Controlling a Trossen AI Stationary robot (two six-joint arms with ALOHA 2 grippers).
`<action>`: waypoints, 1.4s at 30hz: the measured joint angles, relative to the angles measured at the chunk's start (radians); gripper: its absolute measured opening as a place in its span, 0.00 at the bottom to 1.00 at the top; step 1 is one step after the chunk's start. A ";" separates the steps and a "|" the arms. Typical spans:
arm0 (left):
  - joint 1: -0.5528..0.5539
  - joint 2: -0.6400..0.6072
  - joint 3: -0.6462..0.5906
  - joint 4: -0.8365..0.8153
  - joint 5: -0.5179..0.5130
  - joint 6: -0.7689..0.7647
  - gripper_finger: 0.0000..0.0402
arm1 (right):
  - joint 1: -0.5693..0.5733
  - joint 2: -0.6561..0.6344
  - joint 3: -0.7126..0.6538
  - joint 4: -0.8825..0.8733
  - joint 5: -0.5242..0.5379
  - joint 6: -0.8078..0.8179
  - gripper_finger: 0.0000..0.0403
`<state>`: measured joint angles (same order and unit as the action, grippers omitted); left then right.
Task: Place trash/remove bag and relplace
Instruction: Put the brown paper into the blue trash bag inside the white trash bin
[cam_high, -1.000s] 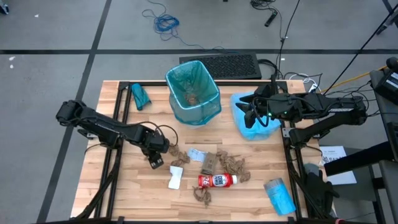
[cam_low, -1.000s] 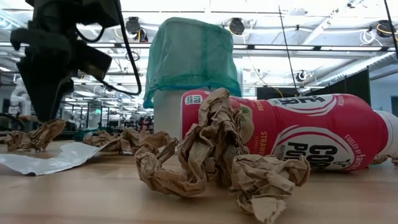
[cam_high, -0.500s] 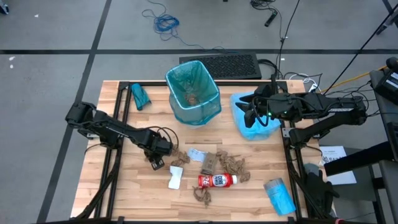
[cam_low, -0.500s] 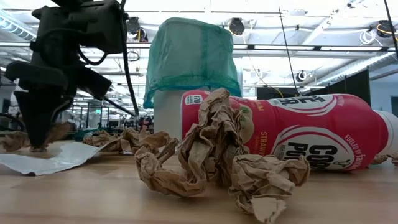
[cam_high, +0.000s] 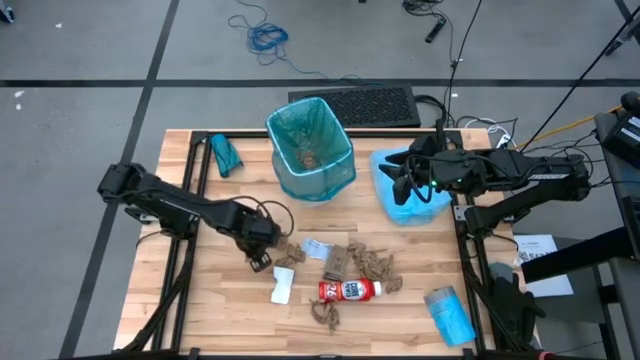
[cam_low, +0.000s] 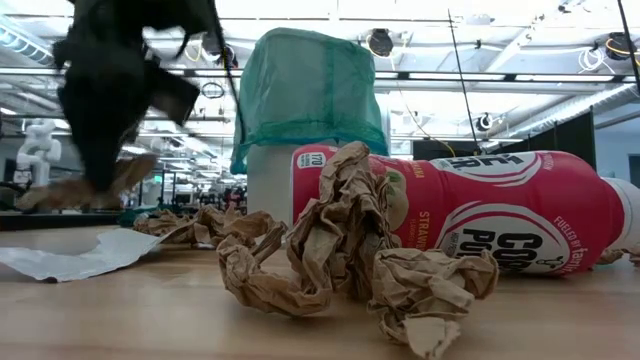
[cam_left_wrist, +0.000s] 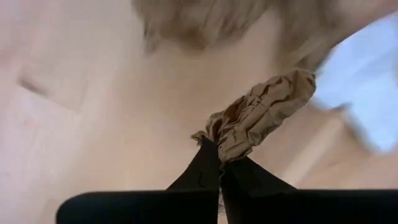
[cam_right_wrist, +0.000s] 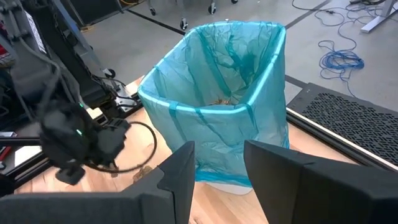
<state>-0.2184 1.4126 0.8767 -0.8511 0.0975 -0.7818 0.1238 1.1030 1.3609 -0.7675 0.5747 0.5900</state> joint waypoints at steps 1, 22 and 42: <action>0.000 -0.020 0.014 -0.003 -0.010 -0.012 0.00 | 0.000 0.000 0.000 0.000 0.000 0.000 0.32; 0.172 -0.341 0.437 0.279 -0.467 0.238 0.00 | 0.000 0.000 0.000 0.010 0.001 -0.008 0.32; 0.569 -0.083 0.473 0.505 -0.197 0.370 0.04 | 0.000 0.000 0.000 0.054 0.000 -0.026 0.32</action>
<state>0.3507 1.3295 1.3500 -0.3458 -0.0998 -0.4116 0.1234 1.1034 1.3609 -0.7136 0.5751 0.5636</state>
